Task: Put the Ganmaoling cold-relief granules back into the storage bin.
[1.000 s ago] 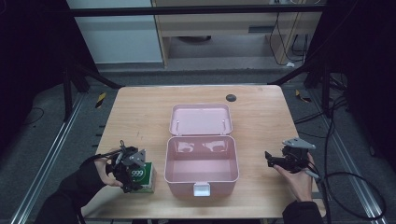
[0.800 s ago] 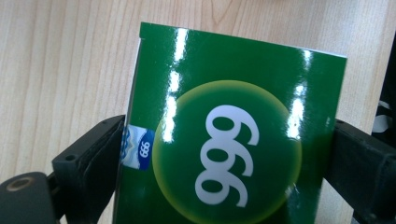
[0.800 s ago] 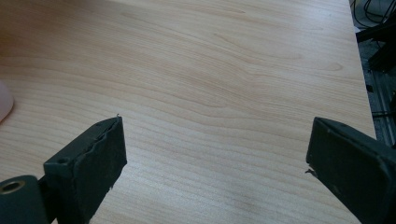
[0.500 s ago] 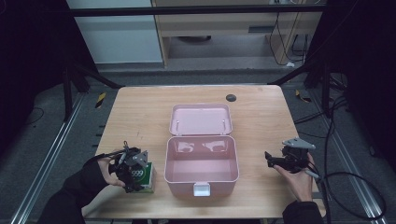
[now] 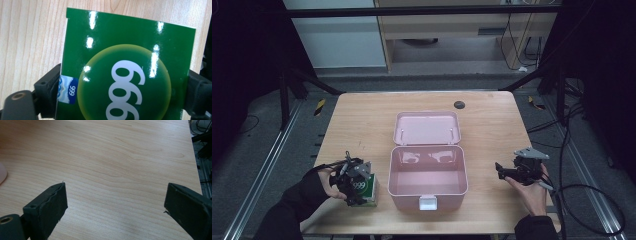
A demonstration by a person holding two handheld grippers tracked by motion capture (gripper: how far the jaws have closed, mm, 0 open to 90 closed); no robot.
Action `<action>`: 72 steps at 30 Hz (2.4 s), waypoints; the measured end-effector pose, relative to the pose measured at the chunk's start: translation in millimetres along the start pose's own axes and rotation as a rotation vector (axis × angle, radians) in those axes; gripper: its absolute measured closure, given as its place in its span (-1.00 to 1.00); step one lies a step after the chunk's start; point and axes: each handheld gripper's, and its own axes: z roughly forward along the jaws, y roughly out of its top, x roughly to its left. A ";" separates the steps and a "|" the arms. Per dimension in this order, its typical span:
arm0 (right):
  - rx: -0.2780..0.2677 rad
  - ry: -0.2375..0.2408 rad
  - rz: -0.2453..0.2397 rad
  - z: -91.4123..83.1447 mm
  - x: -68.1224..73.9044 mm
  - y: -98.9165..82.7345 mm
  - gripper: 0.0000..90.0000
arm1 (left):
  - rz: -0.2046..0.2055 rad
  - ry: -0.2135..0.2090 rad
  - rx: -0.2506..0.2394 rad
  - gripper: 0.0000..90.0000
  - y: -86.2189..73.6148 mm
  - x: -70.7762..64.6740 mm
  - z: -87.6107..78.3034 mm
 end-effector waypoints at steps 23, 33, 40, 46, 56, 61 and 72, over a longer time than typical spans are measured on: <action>0.004 0.004 -0.009 0.7 -0.1 -0.8 -0.87 | -0.053 -0.009 -0.024 -0.69 -0.1 -4.3 -28.5; 0.000 0.006 -0.007 -0.7 -0.4 -0.3 -0.86 | -0.075 0.027 -0.049 -0.69 -0.9 -8.2 -54.6; -0.005 0.008 -0.009 -0.8 0.5 -0.1 -0.86 | -0.095 0.057 -0.077 -0.69 -1.4 -9.3 -72.2; -0.004 0.007 -0.013 -0.5 0.8 -0.3 -0.86 | -0.108 0.075 -0.100 -0.69 1.3 -9.0 -83.1; -0.002 0.007 -0.016 0.0 1.2 -0.6 -0.86 | -0.130 0.086 -0.153 -0.69 8.8 -6.5 -99.0; -0.004 0.008 -0.015 0.0 0.7 -0.7 -0.86 | -0.137 0.085 -0.167 -0.69 13.4 -7.7 -108.0; -0.005 0.005 -0.016 -0.4 0.6 -0.8 -0.86 | -0.124 0.078 -0.199 -0.69 24.9 -8.8 -120.2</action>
